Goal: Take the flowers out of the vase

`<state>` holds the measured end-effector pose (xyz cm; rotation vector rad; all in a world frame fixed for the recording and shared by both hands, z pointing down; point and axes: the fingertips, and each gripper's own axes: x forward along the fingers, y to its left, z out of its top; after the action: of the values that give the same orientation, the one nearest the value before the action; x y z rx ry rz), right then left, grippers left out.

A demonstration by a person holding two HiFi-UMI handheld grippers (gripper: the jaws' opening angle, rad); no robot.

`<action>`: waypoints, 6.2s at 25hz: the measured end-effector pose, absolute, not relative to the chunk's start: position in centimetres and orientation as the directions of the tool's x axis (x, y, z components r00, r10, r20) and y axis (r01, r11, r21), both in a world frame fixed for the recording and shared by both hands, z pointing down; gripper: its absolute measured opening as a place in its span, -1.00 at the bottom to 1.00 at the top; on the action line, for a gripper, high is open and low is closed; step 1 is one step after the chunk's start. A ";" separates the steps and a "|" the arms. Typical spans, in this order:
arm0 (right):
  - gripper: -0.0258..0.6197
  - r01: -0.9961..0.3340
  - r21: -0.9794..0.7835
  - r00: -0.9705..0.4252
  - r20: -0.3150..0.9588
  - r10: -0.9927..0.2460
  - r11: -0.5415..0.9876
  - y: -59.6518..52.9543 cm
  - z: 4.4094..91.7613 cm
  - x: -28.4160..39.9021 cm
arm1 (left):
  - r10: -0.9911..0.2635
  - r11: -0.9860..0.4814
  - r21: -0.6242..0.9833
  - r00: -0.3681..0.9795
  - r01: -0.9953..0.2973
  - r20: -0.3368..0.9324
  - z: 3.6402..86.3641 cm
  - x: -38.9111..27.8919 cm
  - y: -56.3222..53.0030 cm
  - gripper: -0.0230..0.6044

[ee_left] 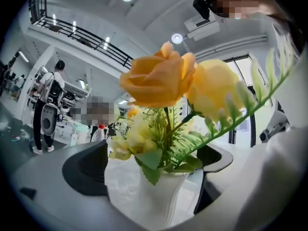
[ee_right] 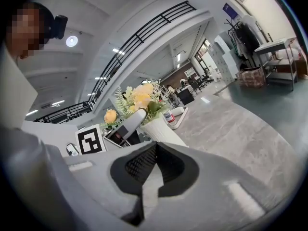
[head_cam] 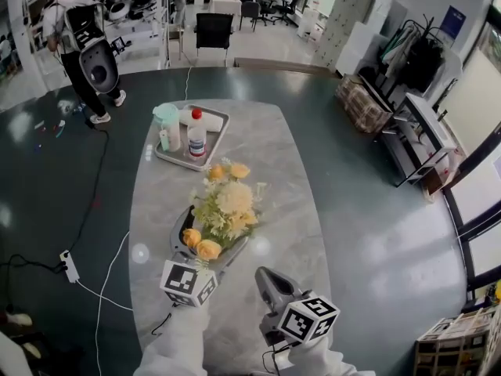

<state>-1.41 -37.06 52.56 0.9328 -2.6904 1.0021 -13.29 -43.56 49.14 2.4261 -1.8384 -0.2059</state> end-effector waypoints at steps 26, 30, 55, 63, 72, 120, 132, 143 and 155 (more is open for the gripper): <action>-0.92 -0.591 -0.559 -0.799 0.308 -0.517 0.582 -38.9 52.8 -1.4 | -0.984 -0.173 0.016 0.171 -0.985 -0.057 47.6 -13.5 -43.3 -0.57; -0.92 -0.583 -0.566 -0.805 0.303 -0.510 0.583 -38.7 52.7 -1.4 | -0.980 -0.188 0.013 0.187 -0.982 -0.062 47.2 -13.0 -43.0 -0.70; -0.92 -0.561 -0.571 -0.817 0.263 -0.513 0.600 -36.9 50.5 -0.9 | -0.970 -0.179 0.032 0.171 -0.983 -0.172 40.8 -13.1 -41.7 -0.80; -0.92 -0.537 -0.579 -0.826 0.211 -0.523 0.614 -35.7 48.4 -0.8 | -0.959 -0.170 -0.027 0.172 -0.985 -0.227 37.0 -12.4 -40.6 -0.80; -0.92 -0.517 -0.584 -0.831 0.165 -0.532 0.626 -34.7 46.1 -0.1 | -0.946 -0.150 -0.095 0.171 -0.984 -0.274 33.0 -11.8 -39.1 -0.80; -0.92 -0.456 -0.562 -0.883 0.189 -0.430 0.690 -25.1 45.6 -6.0 | -0.997 -0.007 0.080 0.001 -0.997 -0.075 43.3 -18.3 -22.7 -0.80; -0.92 -0.474 -0.583 -0.874 0.221 -0.432 0.660 -24.8 47.4 -4.9 | -0.998 -0.014 0.120 0.021 -0.993 0.061 48.6 -15.1 -21.4 -0.80; -0.92 -0.505 -0.538 -0.861 0.254 -0.442 0.675 -24.4 49.4 -4.0 | -0.994 0.001 0.154 0.016 -0.988 0.109 50.6 -14.5 -20.4 -0.80; -0.92 -0.513 -0.555 -0.856 0.267 -0.443 0.655 -24.9 50.2 -3.9 | -0.992 0.021 0.150 -0.002 -0.988 0.127 51.2 -15.4 -20.2 -0.80</action>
<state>-3.88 -24.93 50.24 0.7997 -2.7590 0.9753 -15.36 -20.23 51.22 2.0698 -2.0947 -0.0263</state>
